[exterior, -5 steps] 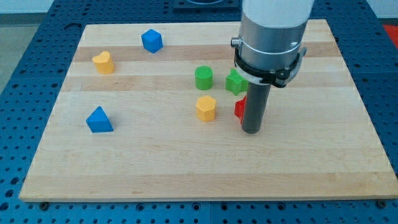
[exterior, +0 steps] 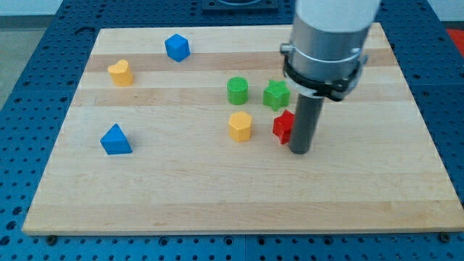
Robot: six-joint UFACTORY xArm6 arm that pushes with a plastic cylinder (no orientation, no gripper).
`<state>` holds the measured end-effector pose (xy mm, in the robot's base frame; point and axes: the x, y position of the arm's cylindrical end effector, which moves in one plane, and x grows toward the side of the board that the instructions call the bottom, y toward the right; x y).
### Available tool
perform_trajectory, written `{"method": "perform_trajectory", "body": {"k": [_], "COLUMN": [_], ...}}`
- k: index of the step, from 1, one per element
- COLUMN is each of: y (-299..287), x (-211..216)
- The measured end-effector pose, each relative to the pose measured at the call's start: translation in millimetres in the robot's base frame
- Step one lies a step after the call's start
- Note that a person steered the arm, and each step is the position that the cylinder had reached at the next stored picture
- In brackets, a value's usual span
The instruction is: Slide the red star to the right side of the yellow hexagon
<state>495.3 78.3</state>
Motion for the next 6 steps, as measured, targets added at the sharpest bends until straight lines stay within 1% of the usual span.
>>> {"method": "perform_trajectory", "body": {"k": [1,2,3,4,6], "y": [0.3,25.4,33.4,27.4,0.7], "x": [-0.3,-0.2,-21.7,-35.9,-25.9]}}
